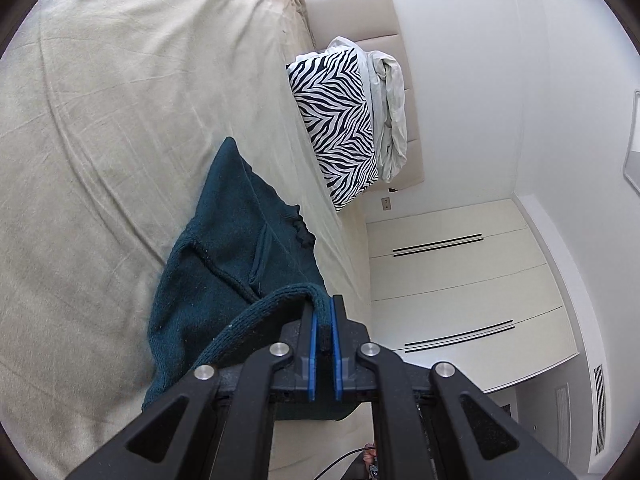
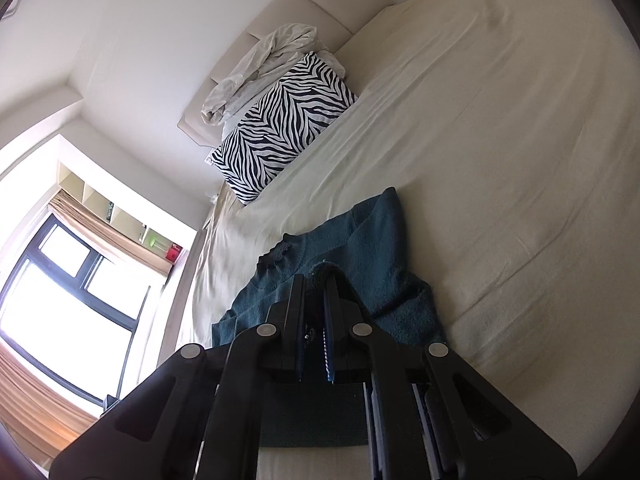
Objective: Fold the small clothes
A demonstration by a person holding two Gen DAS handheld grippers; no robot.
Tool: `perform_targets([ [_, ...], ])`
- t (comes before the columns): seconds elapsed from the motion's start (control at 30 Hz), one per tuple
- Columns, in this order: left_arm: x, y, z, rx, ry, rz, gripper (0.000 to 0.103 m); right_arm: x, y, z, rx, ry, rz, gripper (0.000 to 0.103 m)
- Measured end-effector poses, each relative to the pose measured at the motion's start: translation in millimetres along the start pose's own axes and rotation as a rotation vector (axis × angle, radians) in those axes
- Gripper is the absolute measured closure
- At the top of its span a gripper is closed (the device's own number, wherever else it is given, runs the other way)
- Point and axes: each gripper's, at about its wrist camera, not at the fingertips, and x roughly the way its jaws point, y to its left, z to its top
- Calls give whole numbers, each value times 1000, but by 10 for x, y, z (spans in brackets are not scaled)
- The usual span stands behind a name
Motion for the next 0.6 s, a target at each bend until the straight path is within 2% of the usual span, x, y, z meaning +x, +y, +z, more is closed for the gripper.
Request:
perform_targets([
  [0.3, 660, 51, 662, 6, -3, 51, 95, 952, -122, 450, 18, 17, -83, 97],
  [0.6, 1296, 322, 1127, 21, 9, 152, 95, 1885, -400, 780, 53, 67, -179, 96],
])
